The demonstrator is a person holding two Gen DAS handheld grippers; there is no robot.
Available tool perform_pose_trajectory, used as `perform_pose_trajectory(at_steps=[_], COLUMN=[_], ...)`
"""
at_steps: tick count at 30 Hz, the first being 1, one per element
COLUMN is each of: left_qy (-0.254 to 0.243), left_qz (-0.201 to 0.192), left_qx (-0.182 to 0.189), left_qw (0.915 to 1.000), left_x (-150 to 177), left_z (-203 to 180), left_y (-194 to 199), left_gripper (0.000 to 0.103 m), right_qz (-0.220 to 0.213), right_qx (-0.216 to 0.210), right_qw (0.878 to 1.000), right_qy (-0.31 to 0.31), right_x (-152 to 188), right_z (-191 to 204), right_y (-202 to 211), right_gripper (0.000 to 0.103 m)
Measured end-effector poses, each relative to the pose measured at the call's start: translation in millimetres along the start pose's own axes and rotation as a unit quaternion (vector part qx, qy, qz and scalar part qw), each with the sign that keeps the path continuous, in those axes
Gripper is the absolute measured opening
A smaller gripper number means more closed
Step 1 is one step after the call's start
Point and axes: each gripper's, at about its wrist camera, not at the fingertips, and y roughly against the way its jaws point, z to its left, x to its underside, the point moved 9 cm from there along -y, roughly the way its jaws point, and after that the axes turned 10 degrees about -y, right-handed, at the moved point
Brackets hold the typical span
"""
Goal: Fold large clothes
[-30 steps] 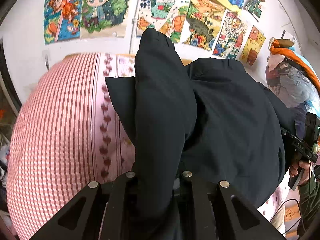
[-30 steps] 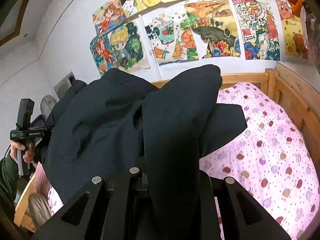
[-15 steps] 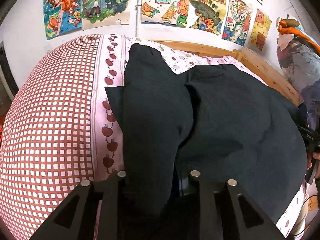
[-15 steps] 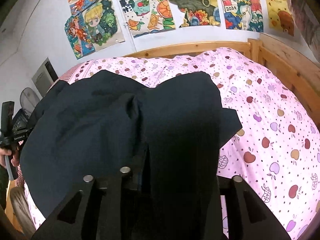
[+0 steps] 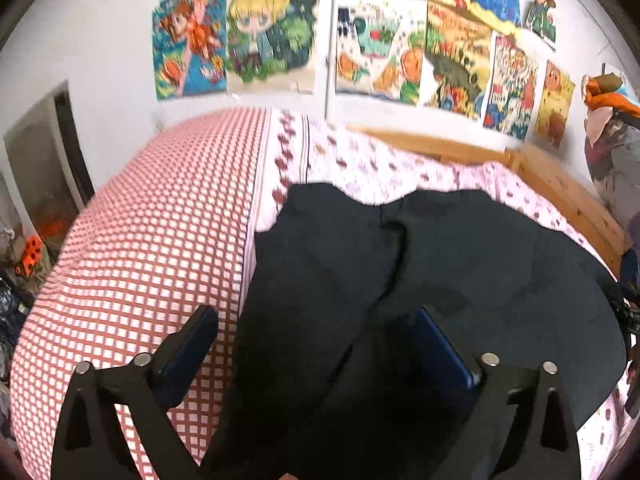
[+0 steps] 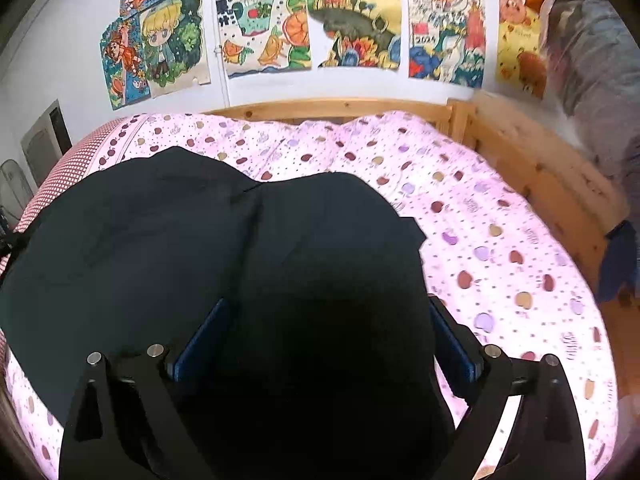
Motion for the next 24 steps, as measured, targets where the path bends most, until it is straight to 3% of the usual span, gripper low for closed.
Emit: perform_pose_trajectory(at_steps=[7,15,24], left_qy=[-0.004,-0.017,-0.028], left_qz=[-0.086,-0.153,-0.192], left_qx=[-0.053,-0.065,-0.075], left_qw=[0.9948,0.9859,0.9782], left_x=[-17,-26,-13], left_z=[-18,-50,-77], left_y=[48,109,169], left_gripper=[0.103,0.103,0.103], right_qz=[-0.081,-0.189,-0.207], right_qx=[-0.003,-0.019,-0.06], right_qw=[0.997,0.982,0.976], right_qy=[-0.003,0.001,0.023], right_x=[-10,-16,8], right_z=[8,30,61], right_y=[41,107,157], right_gripper=[0.099,0.101,0.101])
